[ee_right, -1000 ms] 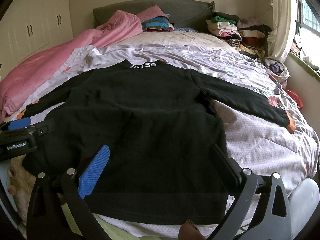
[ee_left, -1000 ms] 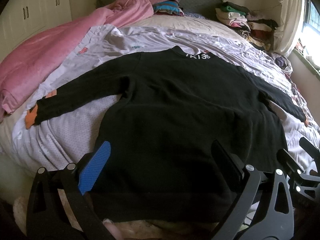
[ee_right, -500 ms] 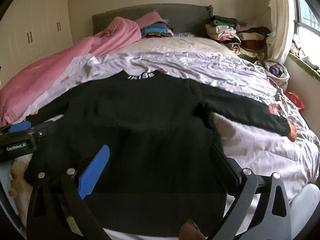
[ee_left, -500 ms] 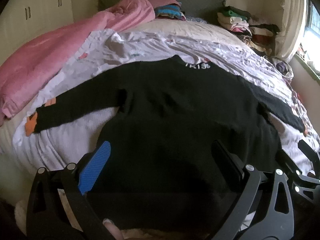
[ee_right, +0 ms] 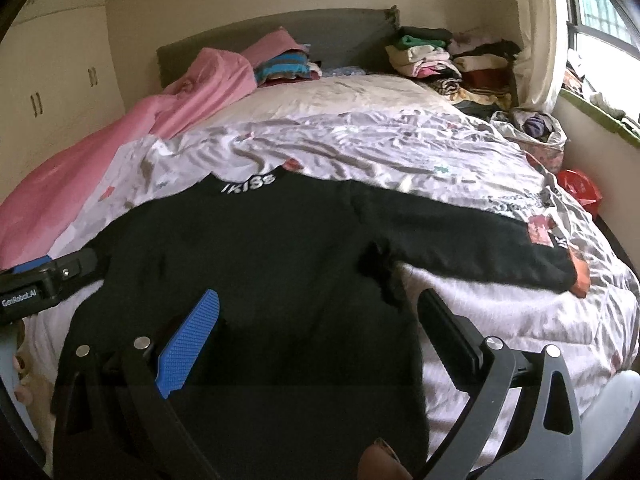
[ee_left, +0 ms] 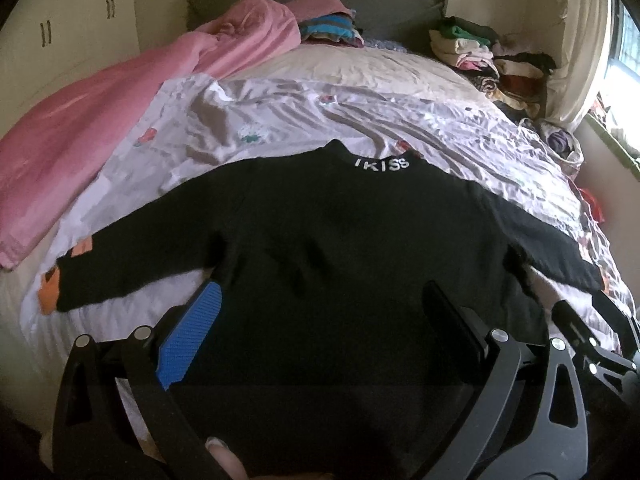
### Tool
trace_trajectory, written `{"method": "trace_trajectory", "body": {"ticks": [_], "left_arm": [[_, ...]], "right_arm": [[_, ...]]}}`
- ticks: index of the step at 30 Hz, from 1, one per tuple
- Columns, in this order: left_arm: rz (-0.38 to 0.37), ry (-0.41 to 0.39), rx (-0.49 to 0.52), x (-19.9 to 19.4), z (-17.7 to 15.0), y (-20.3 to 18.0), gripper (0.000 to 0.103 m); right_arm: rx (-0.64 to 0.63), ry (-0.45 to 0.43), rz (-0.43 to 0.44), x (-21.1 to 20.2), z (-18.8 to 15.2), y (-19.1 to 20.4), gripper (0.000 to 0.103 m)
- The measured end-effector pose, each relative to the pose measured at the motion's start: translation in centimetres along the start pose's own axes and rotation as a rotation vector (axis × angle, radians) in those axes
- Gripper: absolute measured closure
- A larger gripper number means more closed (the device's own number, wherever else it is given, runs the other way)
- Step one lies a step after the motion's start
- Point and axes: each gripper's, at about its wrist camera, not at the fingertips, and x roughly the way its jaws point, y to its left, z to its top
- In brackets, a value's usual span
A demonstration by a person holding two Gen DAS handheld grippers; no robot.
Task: Fold small clothes
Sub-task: 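Reach the right tool to the orange sleeve cuff and close on it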
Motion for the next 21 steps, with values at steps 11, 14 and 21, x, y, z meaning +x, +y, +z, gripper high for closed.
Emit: {"method": "trace_trajectory", "body": {"ticks": [11, 14, 21], "left_arm": [[-0.015, 0.023, 0.016, 3.0, 3.2, -1.6, 0.008], [-0.012, 0.020, 0.010, 3.8, 4.7, -1.8, 0.008], [-0.008, 0.007, -0.001, 5.4, 7.9, -2.2, 0.008]], "right_arm": [[0.070, -0.035, -0.042, 1.8, 3.8, -3.2, 0.004], [0.099, -0.045, -0.071, 2.3, 4.9, -4.8, 0.004], [0.204, -0.049, -0.144, 3.8, 6.4, -9.2, 0.004]]}}
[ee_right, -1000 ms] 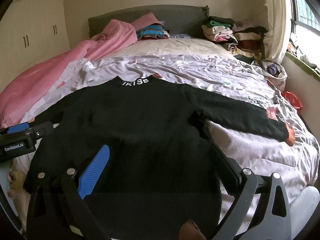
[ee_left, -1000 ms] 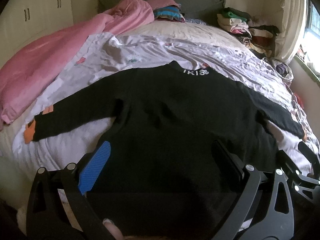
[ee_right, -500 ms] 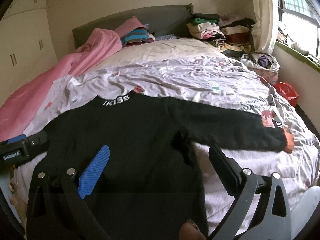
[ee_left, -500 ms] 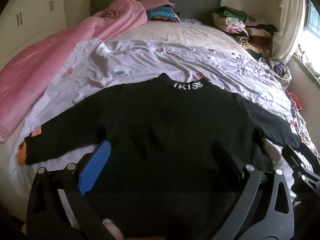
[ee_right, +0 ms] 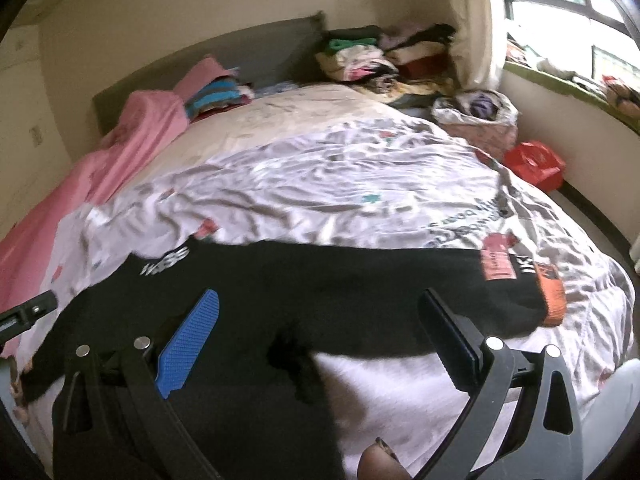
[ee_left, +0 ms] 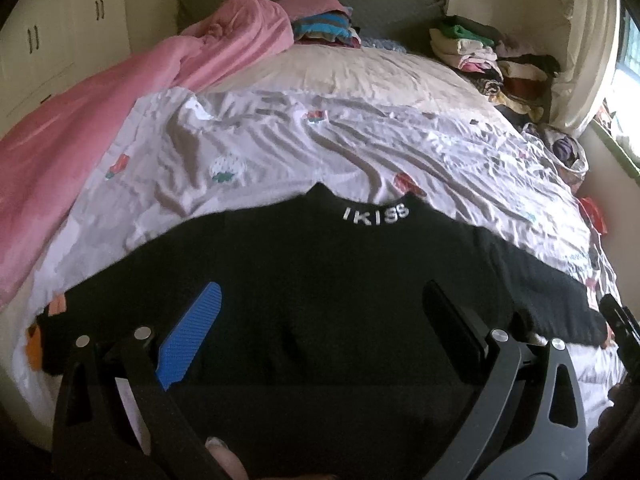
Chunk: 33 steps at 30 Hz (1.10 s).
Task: Fold small clothes
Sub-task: 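Reach the right tool to the orange sleeve cuff and close on it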
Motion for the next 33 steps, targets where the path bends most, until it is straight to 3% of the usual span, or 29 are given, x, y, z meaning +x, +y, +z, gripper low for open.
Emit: {"method": "trace_trajectory", "body": {"ticks": [8, 14, 20, 27, 33], "left_arm": [[-0.010, 0.015, -0.051, 2.8, 1.6, -0.1, 0.008], [0.002, 0.039, -0.041, 5.5, 0.5, -1.2, 0.008], [-0.058, 0.096, -0.022, 8.4, -1.7, -2.3, 0.008], [-0.067, 0.139, 0.020, 10.4, -4.0, -3.4, 0.008], [-0.077, 0.157, 0.062, 11.2, -5.3, -4.2, 0.008]], "right_arm": [[0.136, 0.008, -0.116, 2.2, 1.1, -5.8, 0.004], [0.219, 0.044, -0.193, 3.8, 0.4, -10.1, 0.004], [0.334, 0.103, -0.255, 5.2, -1.8, -14.8, 0.004], [0.471, 0.165, -0.300, 6.9, -4.2, -19.4, 0.004], [0.572, 0.167, -0.277, 8.9, -4.6, -22.2, 0.005]]}}
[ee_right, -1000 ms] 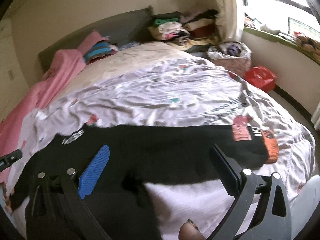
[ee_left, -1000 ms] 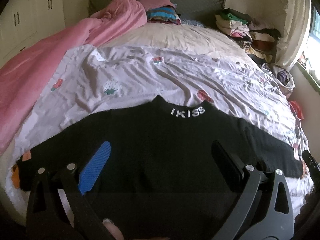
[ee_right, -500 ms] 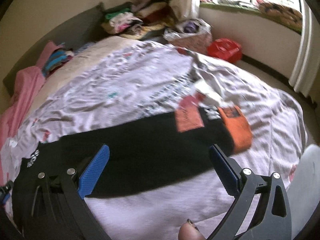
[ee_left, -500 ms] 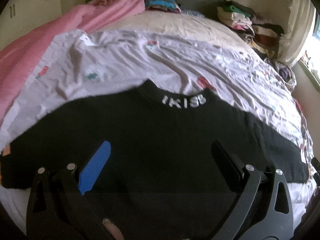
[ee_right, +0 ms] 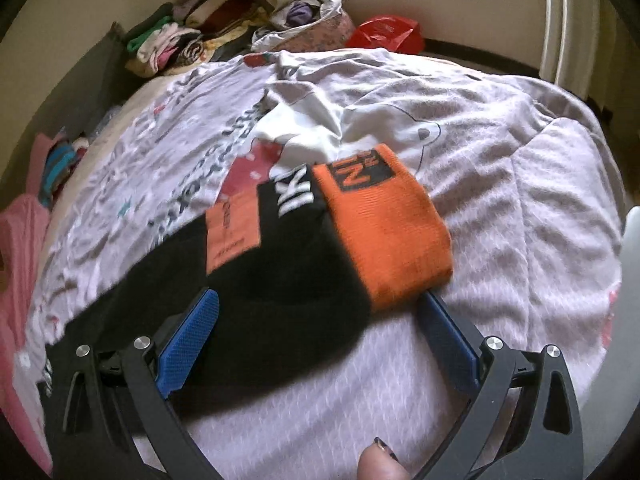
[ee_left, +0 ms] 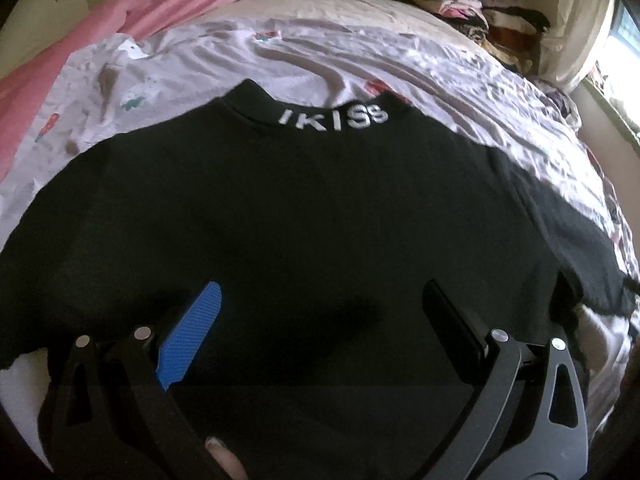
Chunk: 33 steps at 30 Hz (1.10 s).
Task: Fold small clothes
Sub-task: 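Reach the right tool to the orange sleeve cuff and close on it, then carry the sleeve across the chest with the right tool while the left tool grasps the other orange cuff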
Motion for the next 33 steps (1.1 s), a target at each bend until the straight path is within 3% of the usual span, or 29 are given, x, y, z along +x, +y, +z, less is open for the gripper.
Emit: {"method": "trace_trajectory", "body": {"ticks": [2, 4, 6, 8, 15, 21, 33], "left_arm": [[-0.004, 0.000, 0.008, 0.0, -0.1, 0.1, 0.008], [-0.022, -0.005, -0.003, -0.4, 0.1, 0.6, 0.008], [-0.028, -0.021, -0.009, -1.2, 0.5, 1.1, 0.008], [-0.025, -0.048, -0.013, -2.2, 0.9, 1.8, 0.008], [-0.034, -0.095, -0.022, -5.1, 2.0, 3.4, 0.008], [-0.063, -0.121, -0.041, -6.6, 2.3, 4.5, 0.008], [-0.169, -0.134, -0.110, -8.0, 2.3, 7.0, 0.008]], "right_arm": [[0.027, -0.021, 0.011, 0.1, 0.4, -0.1, 0.025], [0.032, -0.041, 0.007, 0.1, 0.9, 0.0, 0.054], [0.041, -0.055, 0.031, 0.0, 1.3, -0.2, 0.076], [0.040, -0.098, 0.093, -1.1, 1.5, -0.2, 0.090], [-0.074, -0.219, 0.261, -5.9, 1.5, 3.0, 0.090], [-0.193, -0.240, 0.366, -9.4, 0.3, 7.7, 0.091], [-0.421, -0.250, 0.489, -13.9, -4.6, 17.0, 0.091]]}}
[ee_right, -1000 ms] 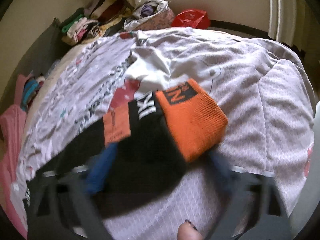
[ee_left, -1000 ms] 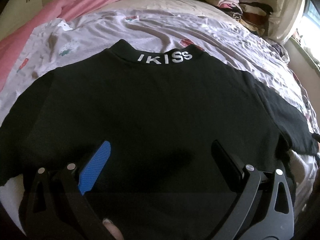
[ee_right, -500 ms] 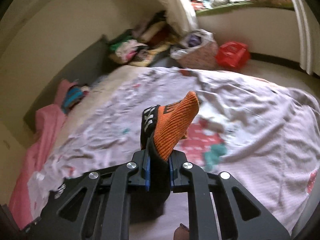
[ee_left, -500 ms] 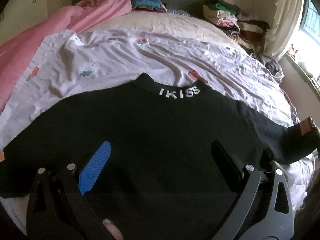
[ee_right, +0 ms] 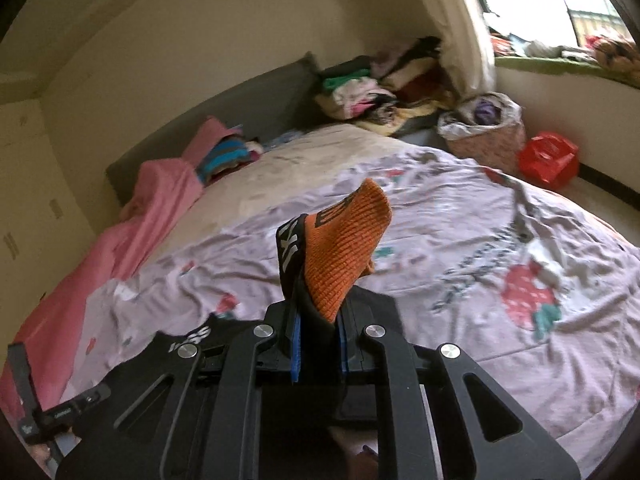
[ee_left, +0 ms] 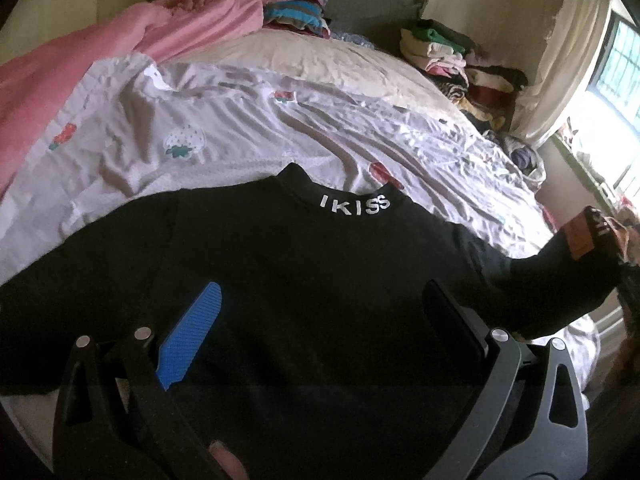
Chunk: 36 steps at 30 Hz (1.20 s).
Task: Fold small clothes
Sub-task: 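Carry the sleeve across the chest with the right tool while the left tool grasps the other orange cuff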
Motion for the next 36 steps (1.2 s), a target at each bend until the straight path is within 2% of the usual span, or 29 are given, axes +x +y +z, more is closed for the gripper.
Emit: {"method": "trace_trajectory", "body": {"ticks": [6, 14, 23, 30, 32, 33, 36], "left_arm": [[-0.058, 0.012, -0.070, -0.2, 0.3, 1.7, 0.008], [-0.108, 0.030, -0.135, -0.2, 0.6, 4.0, 0.008], [-0.229, 0.084, -0.235, 1.0, 0.3, 6.4, 0.009], [-0.265, 0.103, -0.277, 1.6, 0.0, 7.3, 0.009], [-0.274, 0.111, -0.290, 1.9, -0.1, 7.6, 0.010], [-0.275, 0.114, -0.299, 2.0, -0.2, 7.8, 0.011], [-0.285, 0.128, -0.330, 2.4, -0.4, 8.5, 0.016]], "right_arm": [[-0.085, 0.032, 0.052, 0.9, -1.4, 5.2, 0.091], [-0.204, 0.061, 0.073, 2.6, -4.0, 11.0, 0.091], [-0.316, 0.119, 0.081, 5.7, -7.8, 15.8, 0.090], [-0.376, 0.185, 0.122, 7.9, -11.2, 19.0, 0.088], [-0.397, 0.207, 0.147, 8.3, -12.4, 20.0, 0.079], [-0.406, 0.214, 0.163, 8.3, -12.8, 20.4, 0.071], [-0.451, 0.254, 0.231, 8.0, -14.4, 21.6, 0.057]]}}
